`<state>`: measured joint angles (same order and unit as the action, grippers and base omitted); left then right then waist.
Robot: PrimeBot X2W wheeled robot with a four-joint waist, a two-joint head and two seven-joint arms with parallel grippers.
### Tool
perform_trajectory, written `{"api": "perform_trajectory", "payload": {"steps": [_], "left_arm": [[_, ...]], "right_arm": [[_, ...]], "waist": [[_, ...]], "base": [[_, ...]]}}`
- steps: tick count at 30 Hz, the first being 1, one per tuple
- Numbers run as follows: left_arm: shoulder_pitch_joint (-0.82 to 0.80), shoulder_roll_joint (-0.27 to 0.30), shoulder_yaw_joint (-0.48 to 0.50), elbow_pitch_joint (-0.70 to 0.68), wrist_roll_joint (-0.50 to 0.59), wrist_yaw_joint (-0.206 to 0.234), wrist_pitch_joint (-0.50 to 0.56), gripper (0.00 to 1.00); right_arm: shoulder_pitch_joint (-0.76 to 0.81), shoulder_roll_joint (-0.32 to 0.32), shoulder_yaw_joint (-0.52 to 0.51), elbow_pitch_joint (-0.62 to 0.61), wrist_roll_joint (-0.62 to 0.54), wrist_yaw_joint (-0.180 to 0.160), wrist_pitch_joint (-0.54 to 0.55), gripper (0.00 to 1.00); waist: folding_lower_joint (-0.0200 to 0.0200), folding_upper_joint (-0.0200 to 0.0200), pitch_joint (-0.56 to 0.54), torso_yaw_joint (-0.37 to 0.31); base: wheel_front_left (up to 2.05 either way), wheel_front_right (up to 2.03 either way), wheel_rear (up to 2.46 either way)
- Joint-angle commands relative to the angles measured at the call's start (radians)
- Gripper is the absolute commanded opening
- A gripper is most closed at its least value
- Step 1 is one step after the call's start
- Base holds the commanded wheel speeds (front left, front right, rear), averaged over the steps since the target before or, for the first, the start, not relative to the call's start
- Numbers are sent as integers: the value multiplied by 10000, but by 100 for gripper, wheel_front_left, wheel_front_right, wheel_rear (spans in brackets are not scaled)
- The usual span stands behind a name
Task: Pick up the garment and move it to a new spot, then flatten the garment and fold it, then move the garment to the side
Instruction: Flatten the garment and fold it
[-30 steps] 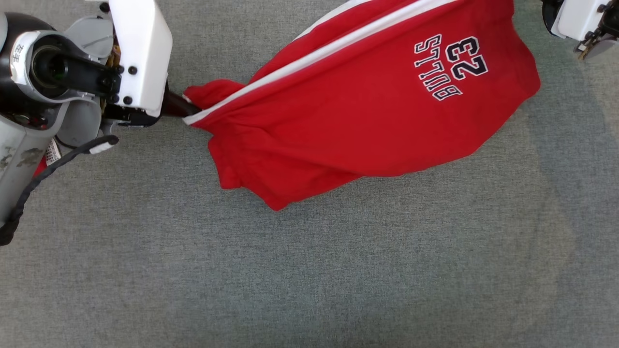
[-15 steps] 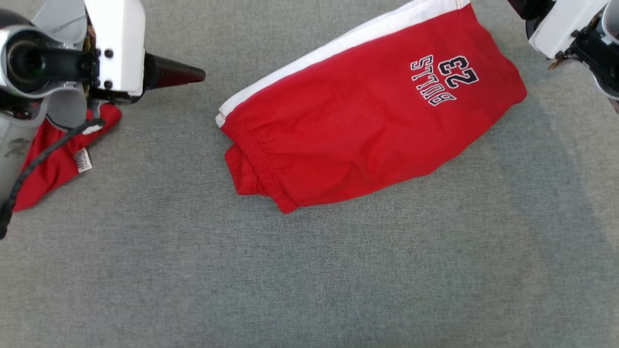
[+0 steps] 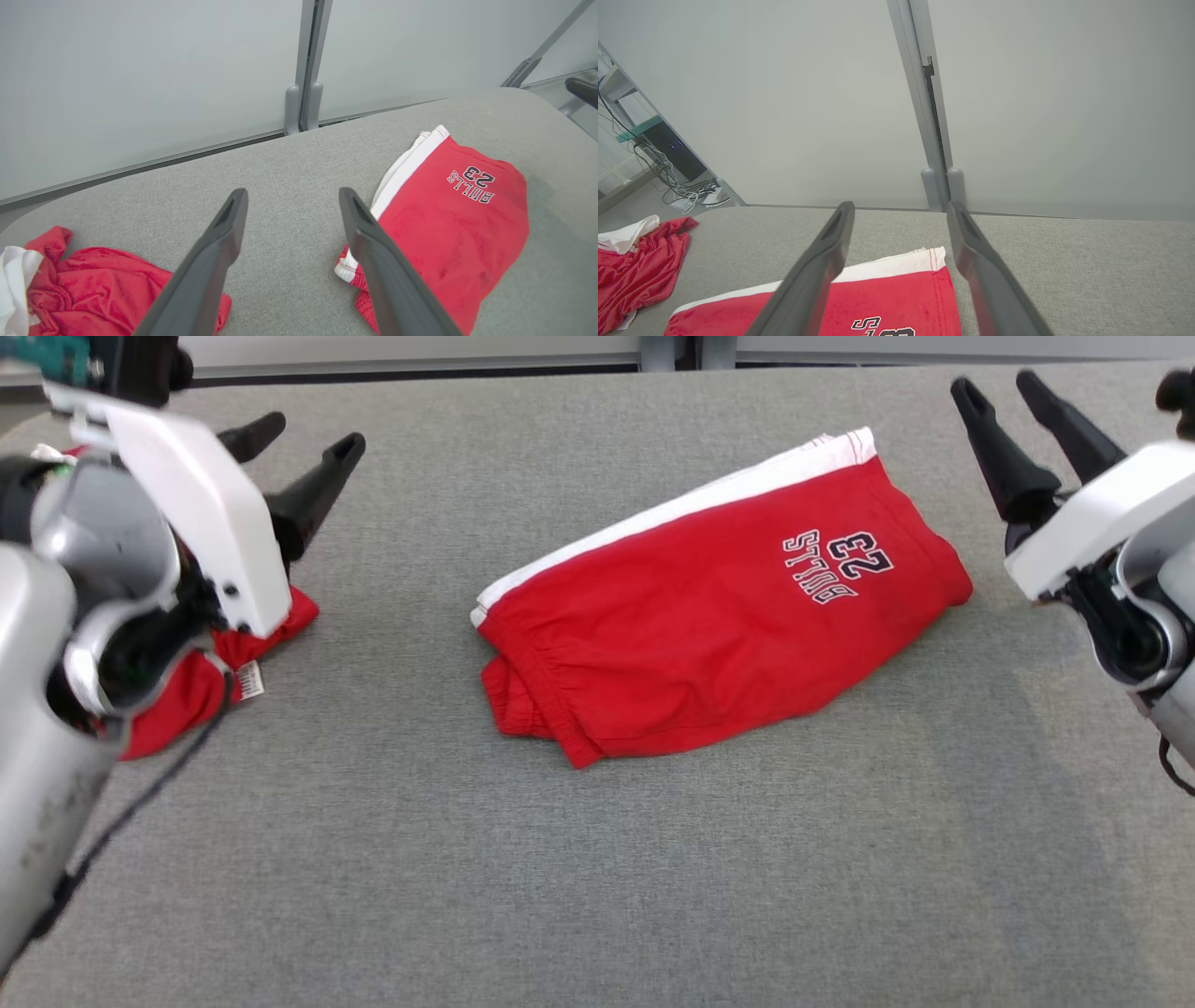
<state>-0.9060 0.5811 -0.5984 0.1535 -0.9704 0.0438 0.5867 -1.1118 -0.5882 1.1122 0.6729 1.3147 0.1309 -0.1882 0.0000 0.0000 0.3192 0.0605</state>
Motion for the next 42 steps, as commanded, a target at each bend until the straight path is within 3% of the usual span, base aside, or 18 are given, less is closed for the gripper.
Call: {"api": "perform_trajectory", "payload": {"steps": [1, 9, 14, 23, 32, 33, 34, 35, 37, 38, 42], "left_arm": [[462, -12, 39, -64, 299, 143, -580, 100], [2881, -493, 695, -780, 1026, 903, -4530, 100], [3893, -962, 833, -1175, 1292, 1116, -6174, 100], [5101, -1821, 565, -939, 1233, 1060, -7600, 100], [5571, -2464, 426, -407, 1122, 891, -8137, 100], [5576, -2528, 426, -360, 1136, 883, -8178, 100], [5601, -2590, 418, -314, 1146, 854, -8199, 100], [5630, -2644, 400, -263, 1148, 827, -8230, 100], [5666, -2707, 378, -185, 1166, 802, -8266, 100], [5686, -2734, 372, -145, 1167, 787, -8274, 100], [5766, -2814, 380, 5, 1179, 708, -8339, 100]], "right_arm": [[239, 39, 51, 146, 51, -3, -114, 100], [837, -245, 222, 968, 617, -3, 181, 100], [837, -404, 158, 1457, 1224, -3, 947, 100], [598, -745, -22, 2163, 2348, -3, 3105, 100], [835, -385, -219, 2048, 3470, -3, 5294, 100], [866, -356, -218, 1989, 3485, -3, 5419, 95], [887, -343, -211, 1961, 3497, -3, 5498, 60], [878, -346, -217, 1944, 3474, -5, 5520, 42], [858, -348, -276, 1936, 3451, -3, 5451, 20], [856, -372, -295, 1902, 3396, -3, 5357, 0], [975, -433, -506, 1706, 3297, -3, 4724, 0]], "waist": [[0, 0, -152, 157], [0, 0, 32, 806], [0, 0, 427, 1258], [0, 0, 779, 1896], [0, 0, 775, 2315], [0, 0, 756, 2352], [0, 0, 737, 2384], [0, 0, 720, 2411], [0, 0, 673, 2453], [0, 0, 641, 2461], [0, 0, 389, 2349]], "base": [[0, 0, 0], [0, 0, 0], [0, 0, 0], [0, 0, 0], [0, 0, 0], [0, 0, 0], [0, 0, 0], [0, 0, 0], [0, 0, 0], [0, 0, 0], [0, 0, 0]]}}
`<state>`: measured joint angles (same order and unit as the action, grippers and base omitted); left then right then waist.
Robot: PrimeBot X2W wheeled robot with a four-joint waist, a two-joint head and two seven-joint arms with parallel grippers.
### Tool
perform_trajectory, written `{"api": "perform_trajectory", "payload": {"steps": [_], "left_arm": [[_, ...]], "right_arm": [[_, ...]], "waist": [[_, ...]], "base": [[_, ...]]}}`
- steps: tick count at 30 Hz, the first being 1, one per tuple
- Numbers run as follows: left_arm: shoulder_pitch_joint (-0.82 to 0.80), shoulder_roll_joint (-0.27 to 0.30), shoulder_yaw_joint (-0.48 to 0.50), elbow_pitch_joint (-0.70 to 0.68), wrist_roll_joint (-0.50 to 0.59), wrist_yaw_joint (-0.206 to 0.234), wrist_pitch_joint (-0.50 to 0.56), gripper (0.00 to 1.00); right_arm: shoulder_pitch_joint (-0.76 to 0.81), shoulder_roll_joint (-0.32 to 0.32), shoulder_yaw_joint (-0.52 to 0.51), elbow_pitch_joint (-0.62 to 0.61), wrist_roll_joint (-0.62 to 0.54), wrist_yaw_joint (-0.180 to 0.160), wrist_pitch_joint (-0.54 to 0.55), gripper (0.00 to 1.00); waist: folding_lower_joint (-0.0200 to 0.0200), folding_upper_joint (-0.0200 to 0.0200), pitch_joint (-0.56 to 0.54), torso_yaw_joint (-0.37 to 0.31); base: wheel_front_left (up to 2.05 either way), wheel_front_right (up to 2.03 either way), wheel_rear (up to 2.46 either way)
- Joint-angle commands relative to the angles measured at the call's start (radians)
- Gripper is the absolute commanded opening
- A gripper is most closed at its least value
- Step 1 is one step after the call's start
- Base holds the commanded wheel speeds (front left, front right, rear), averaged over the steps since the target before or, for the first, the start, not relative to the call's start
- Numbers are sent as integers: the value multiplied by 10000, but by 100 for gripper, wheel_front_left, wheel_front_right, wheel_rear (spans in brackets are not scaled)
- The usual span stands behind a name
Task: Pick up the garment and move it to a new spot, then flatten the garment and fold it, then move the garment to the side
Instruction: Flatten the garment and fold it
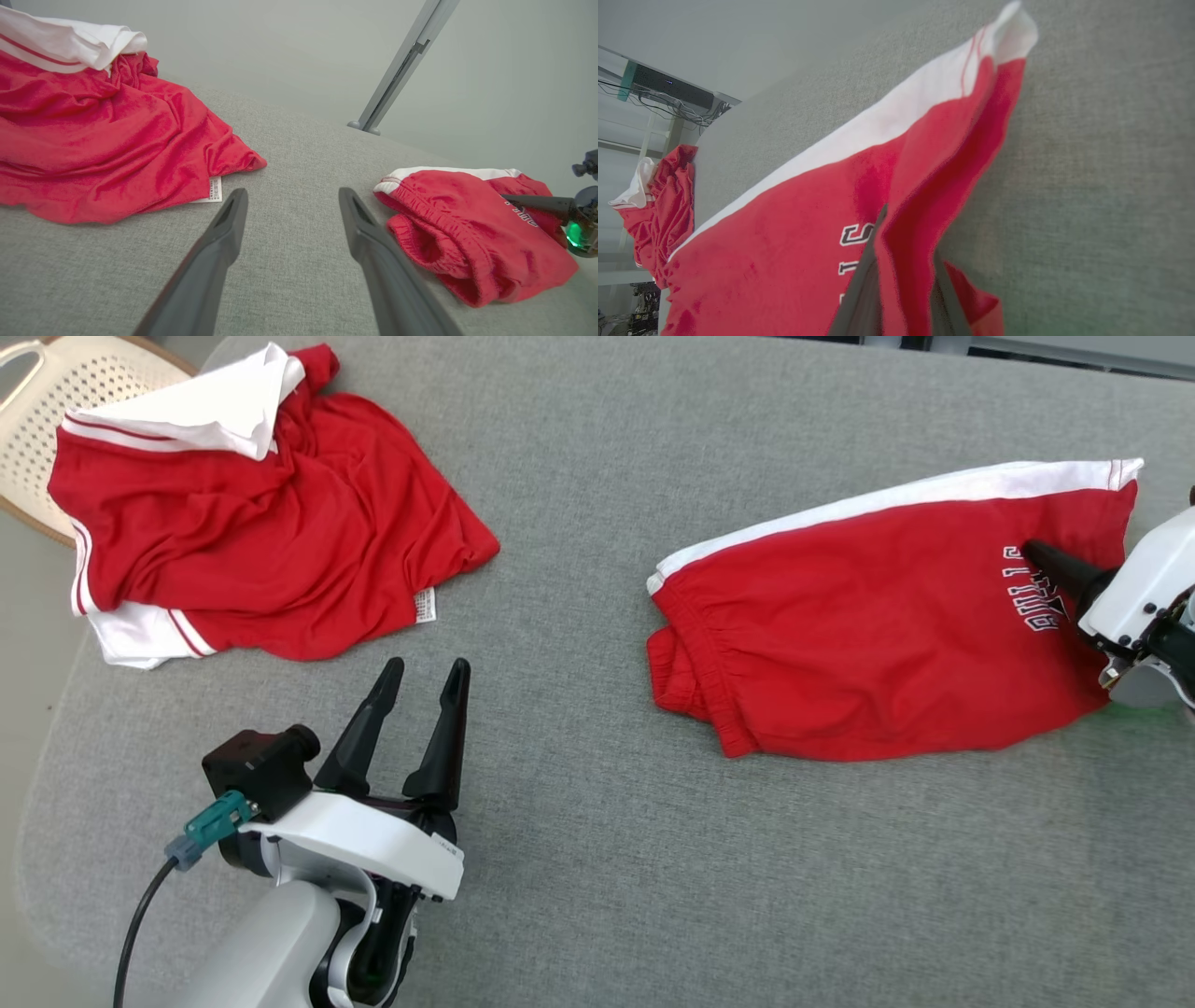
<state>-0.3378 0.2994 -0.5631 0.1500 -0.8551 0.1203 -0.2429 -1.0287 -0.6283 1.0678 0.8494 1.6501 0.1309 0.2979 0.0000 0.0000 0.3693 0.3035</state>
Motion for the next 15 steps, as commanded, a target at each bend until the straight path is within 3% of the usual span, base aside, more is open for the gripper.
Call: {"api": "perform_trajectory", "payload": {"steps": [1, 7, 15], "left_arm": [[111, 5, 49, 57, 52, -57, -68, 100], [383, 142, 204, 141, 493, 28, -174, 100], [1142, 259, 453, -133, 675, 97, -214, 100]], "right_arm": [[215, -45, -116, -120, -97, -3, -376, 0], [968, -5, -304, -727, -313, -3, -1771, 0], [2024, 28, -326, -1221, -289, -3, -2243, 0]], "waist": [[0, 0, -203, -148], [0, 0, -870, -830], [0, 0, -1600, -1915]], "base": [[0, 0, 0], [0, 0, 0], [0, 0, 0]]}}
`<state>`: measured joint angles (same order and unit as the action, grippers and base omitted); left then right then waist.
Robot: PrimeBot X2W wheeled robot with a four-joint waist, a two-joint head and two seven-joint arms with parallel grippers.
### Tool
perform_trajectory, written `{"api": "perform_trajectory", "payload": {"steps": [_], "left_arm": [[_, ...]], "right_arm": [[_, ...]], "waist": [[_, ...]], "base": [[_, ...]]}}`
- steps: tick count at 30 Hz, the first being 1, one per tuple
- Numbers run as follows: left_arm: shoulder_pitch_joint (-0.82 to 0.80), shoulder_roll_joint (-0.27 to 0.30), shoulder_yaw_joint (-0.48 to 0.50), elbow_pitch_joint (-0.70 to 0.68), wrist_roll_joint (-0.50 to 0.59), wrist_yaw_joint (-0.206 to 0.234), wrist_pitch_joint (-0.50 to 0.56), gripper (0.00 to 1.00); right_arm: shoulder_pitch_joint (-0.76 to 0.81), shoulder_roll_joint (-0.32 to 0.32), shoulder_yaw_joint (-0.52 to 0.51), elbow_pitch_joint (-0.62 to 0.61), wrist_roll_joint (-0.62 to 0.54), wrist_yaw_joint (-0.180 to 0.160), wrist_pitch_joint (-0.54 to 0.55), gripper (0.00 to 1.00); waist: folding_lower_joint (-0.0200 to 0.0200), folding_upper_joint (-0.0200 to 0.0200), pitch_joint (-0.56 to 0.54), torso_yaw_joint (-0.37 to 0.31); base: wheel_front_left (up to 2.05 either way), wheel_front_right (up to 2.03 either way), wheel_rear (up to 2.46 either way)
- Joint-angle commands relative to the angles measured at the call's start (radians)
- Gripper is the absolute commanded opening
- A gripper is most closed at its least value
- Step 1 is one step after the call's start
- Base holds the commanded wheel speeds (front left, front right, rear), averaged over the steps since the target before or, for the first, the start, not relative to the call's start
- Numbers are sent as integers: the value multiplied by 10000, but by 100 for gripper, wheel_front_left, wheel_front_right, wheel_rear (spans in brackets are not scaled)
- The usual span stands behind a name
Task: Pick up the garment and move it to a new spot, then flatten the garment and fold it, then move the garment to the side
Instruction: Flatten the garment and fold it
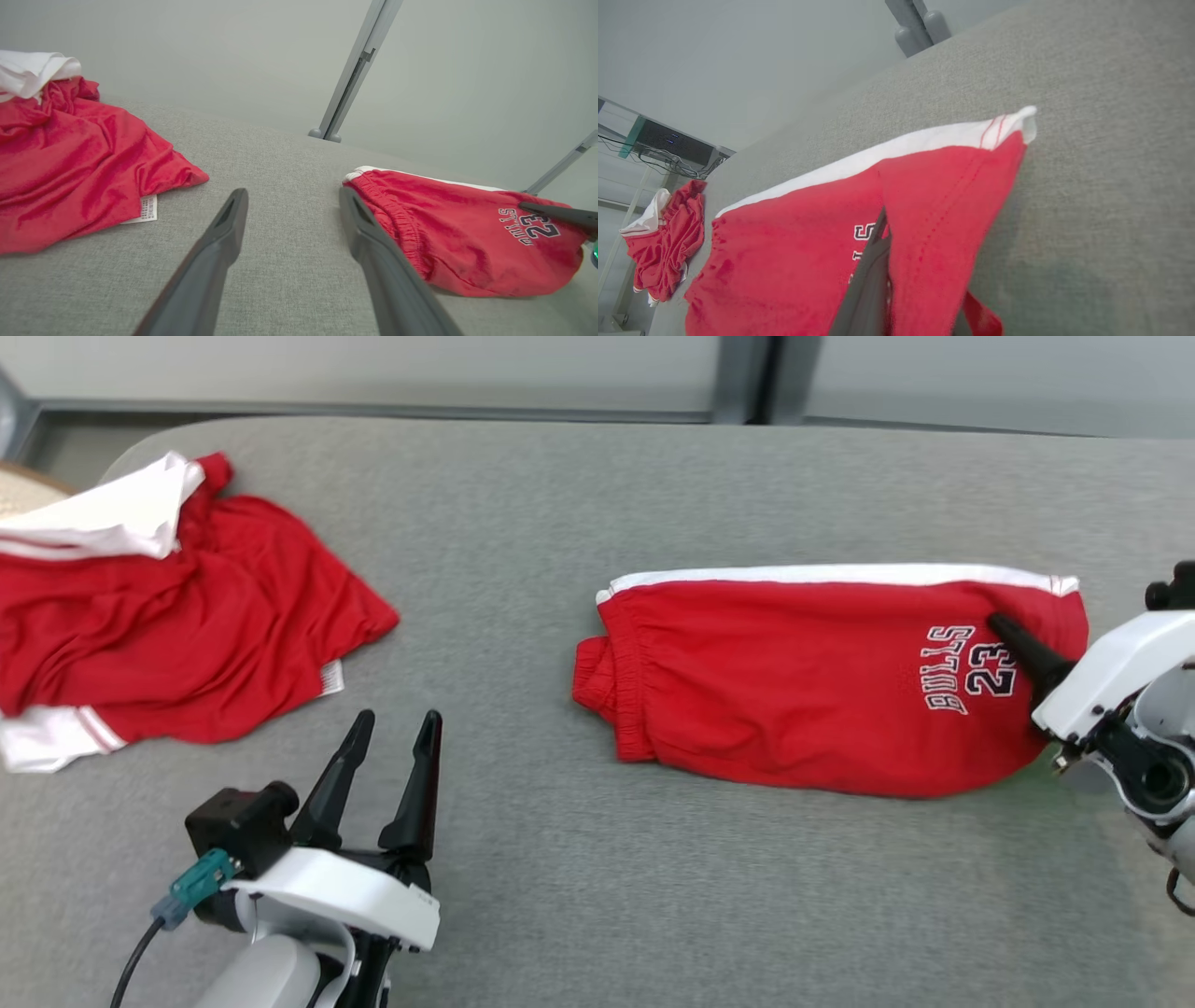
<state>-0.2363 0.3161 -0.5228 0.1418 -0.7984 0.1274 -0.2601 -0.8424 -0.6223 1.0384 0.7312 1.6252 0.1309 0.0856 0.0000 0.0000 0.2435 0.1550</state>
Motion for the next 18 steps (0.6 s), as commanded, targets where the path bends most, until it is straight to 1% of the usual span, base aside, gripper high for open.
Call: {"api": "perform_trajectory", "payload": {"steps": [1, 6, 8, 12, 16, 18], "left_arm": [[227, 105, 105, -115, 112, 41, -47, 100], [480, 154, 332, -435, 770, 152, -55, 100], [584, 3, 503, -576, 1136, 192, -56, 100], [725, -258, 791, -671, 1683, 130, -44, 100], [817, -736, 1023, -579, 2401, -67, -43, 100], [876, -1027, 1154, -468, 2625, -242, -40, 100]], "right_arm": [[250, -59, -53, -103, -58, -3, -203, 0], [427, -261, -148, -48, -211, -3, -522, 0], [269, -347, -18, 78, -473, -3, -562, 0], [-133, -285, 63, 123, -807, -2, -651, 0], [-616, 167, 335, 162, -1200, -2, -485, 0], [-902, 495, 466, 218, -1361, -3, -342, 0]], "waist": [[0, 0, -388, -537], [0, 0, -486, -812], [0, 0, -516, -808], [0, 0, -582, -698], [0, 0, -693, -387], [0, 0, -731, -170]], "base": [[0, 0, 0], [0, 0, 0], [0, 0, 0], [0, 0, 0], [0, 0, 0], [0, 0, 0]]}}
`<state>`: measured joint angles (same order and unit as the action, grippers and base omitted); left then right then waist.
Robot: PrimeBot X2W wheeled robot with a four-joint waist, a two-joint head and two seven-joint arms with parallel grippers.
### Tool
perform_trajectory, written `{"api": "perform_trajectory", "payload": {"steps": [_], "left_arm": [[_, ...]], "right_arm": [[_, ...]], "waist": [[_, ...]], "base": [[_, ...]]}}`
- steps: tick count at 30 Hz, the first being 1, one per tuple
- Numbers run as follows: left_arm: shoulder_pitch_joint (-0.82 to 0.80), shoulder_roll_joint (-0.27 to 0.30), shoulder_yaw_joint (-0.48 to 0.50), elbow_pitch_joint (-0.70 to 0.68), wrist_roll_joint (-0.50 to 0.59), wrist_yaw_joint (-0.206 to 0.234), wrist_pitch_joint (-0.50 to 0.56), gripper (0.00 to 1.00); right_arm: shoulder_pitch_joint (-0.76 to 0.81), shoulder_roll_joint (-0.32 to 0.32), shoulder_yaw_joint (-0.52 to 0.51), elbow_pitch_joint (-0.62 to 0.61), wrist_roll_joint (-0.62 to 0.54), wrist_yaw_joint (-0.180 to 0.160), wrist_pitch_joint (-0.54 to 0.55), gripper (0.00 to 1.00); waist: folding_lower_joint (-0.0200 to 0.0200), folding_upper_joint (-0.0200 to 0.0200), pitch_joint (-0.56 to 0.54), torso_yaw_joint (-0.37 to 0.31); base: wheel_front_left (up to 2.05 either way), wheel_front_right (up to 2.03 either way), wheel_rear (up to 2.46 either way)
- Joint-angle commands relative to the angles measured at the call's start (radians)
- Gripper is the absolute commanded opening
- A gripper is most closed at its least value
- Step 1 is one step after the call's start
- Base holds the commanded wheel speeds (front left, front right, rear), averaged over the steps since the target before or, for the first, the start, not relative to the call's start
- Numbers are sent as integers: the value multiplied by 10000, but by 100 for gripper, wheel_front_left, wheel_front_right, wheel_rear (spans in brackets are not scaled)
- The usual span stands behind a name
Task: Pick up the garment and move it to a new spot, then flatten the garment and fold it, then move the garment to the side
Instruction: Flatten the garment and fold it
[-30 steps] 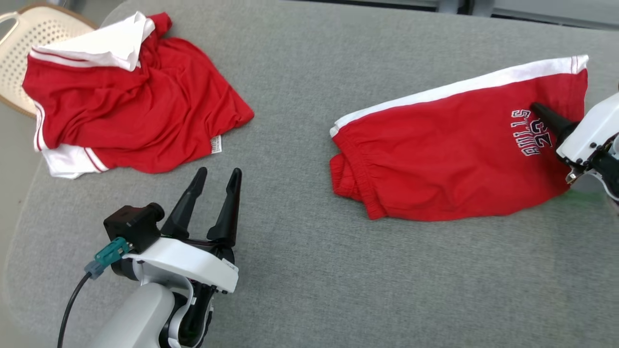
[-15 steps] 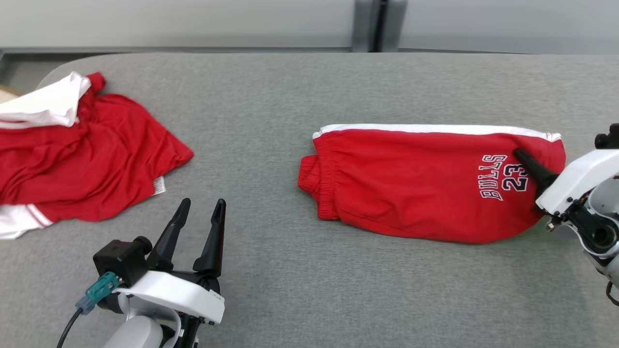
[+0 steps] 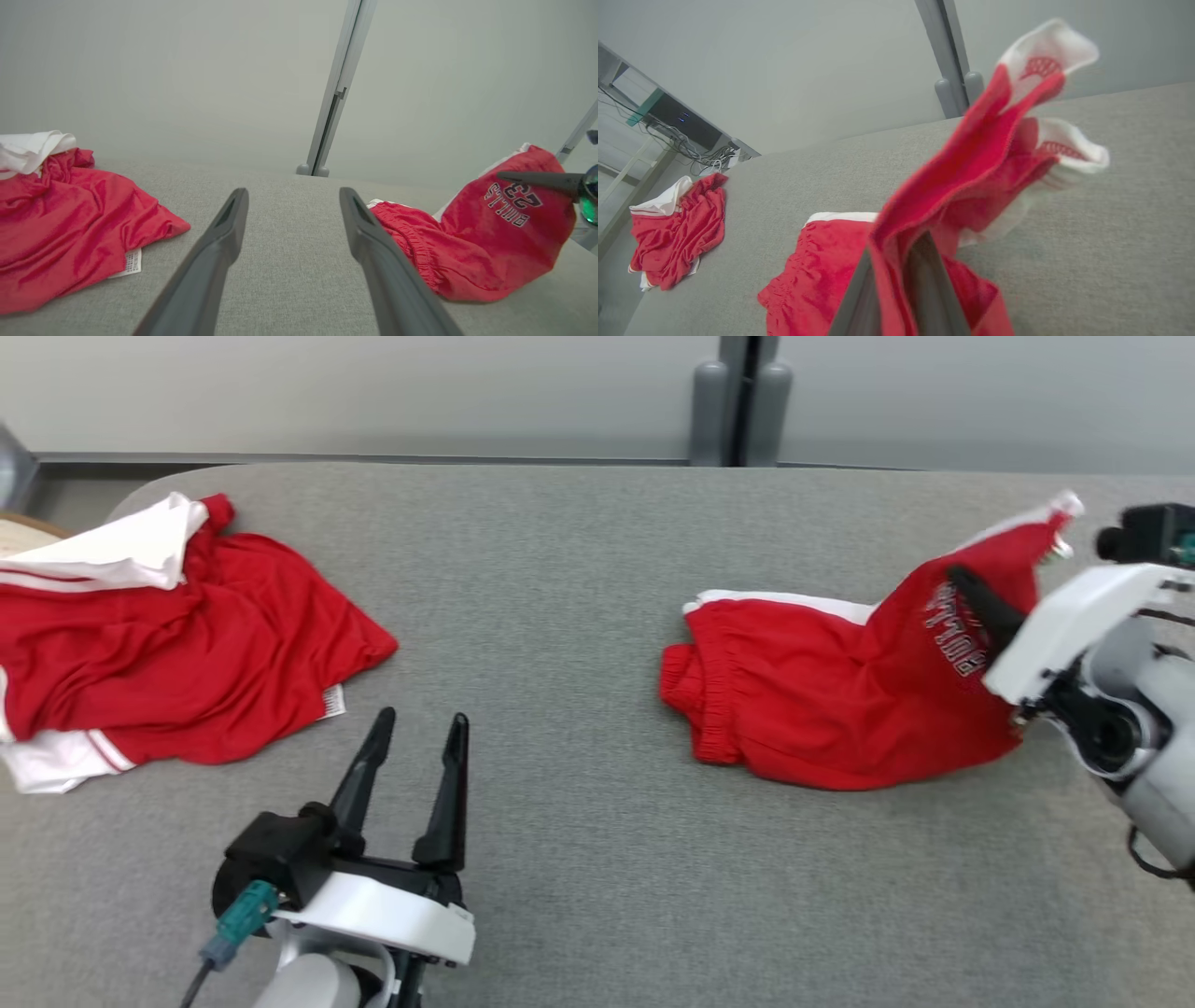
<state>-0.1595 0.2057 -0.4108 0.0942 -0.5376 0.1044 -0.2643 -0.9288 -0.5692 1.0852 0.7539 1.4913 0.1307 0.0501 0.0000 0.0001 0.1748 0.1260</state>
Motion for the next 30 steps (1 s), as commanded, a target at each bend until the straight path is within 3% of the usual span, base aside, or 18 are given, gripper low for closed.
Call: {"api": "perform_trajectory", "payload": {"steps": [1, 6, 12, 13, 14, 15, 23, 30], "left_arm": [[120, -69, 91, 76, 110, -114, 2, 100], [162, -707, 246, 473, 507, -632, 0, 100], [239, -1094, 595, 855, 840, -988, 1, 100], [260, -1112, 685, 892, 880, -1043, 1, 100], [283, -1135, 761, 936, 940, -1065, 1, 100], [294, -1171, 829, 964, 963, -1124, 1, 100], [408, -1331, 1357, 1138, 1236, -1342, -1, 100], [576, -1361, 1778, 1126, 1470, -1444, -1, 100]], "right_arm": [[-136, 176, 92, 68, -104, 0, 114, 0], [-413, 1156, 514, 1077, -237, -1, 907, 0], [-460, 2219, 766, 2571, -250, 0, 1519, 0], [-485, 2374, 800, 2738, -288, 0, 1517, 17], [-498, 2518, 828, 2903, -320, 0, 1510, 43], [-509, 2619, 840, 3007, -323, 0, 1489, 100], [-505, 2851, 903, 2540, -485, -1, 826, 100], [-245, 1899, 379, 689, -330, -1, -797, 100]], "waist": [[0, -1, -68, 235], [0, -1, -138, 925], [0, -1, -199, 1520], [0, -1, -205, 1552], [0, -1, -211, 1572], [0, -1, -218, 1580], [0, -1, -435, 991], [0, -1, -771, 123]], "base": [[0, 0, 0], [0, 0, 0], [0, 0, 0], [0, 0, 0], [0, 0, 0], [0, 0, 0], [0, 0, 0], [0, 0, 0]]}}
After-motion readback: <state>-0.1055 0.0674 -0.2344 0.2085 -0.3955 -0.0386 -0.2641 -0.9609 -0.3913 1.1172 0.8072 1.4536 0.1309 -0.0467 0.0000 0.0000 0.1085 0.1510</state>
